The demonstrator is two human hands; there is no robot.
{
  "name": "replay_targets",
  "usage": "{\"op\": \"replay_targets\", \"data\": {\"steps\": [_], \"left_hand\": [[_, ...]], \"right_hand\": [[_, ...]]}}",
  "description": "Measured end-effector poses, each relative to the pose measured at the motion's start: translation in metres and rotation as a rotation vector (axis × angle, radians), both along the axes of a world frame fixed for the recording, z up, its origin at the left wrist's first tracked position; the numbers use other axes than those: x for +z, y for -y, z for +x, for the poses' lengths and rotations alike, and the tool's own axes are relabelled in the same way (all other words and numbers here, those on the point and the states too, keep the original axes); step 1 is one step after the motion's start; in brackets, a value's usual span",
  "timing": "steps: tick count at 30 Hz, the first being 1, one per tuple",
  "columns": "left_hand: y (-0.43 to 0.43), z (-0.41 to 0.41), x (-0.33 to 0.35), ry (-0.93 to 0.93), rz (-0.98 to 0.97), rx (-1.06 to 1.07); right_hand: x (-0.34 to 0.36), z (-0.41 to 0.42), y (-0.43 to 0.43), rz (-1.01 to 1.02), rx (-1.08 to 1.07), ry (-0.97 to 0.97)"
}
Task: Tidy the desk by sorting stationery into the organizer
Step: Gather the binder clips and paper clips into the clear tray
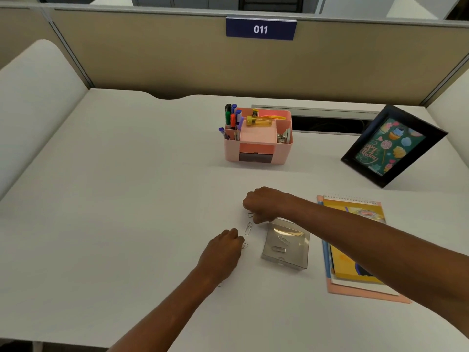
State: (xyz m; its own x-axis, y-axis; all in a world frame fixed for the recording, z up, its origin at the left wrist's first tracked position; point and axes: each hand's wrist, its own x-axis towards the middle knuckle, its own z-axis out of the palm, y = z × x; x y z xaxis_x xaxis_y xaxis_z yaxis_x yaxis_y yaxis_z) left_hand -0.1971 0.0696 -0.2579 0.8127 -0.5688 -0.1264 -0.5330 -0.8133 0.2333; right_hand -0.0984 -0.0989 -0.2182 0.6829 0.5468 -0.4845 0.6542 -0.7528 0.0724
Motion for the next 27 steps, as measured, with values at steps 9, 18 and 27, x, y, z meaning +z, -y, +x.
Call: {"op": "replay_targets", "data": {"steps": [9,18,27], "left_hand": [[0.008,0.011,0.005,-0.126,0.046,0.038],[0.01,0.009,0.005,-0.09,0.13,-0.075],[0.0,0.016,0.005,-0.251,-0.046,-0.022]], "right_hand": [[-0.004,0.004,0.004,0.017,-0.086,-0.032],[-0.005,0.005,0.006,0.07,-0.135,-0.062],[-0.003,0.007,0.006,0.094,-0.208,-0.131]]}}
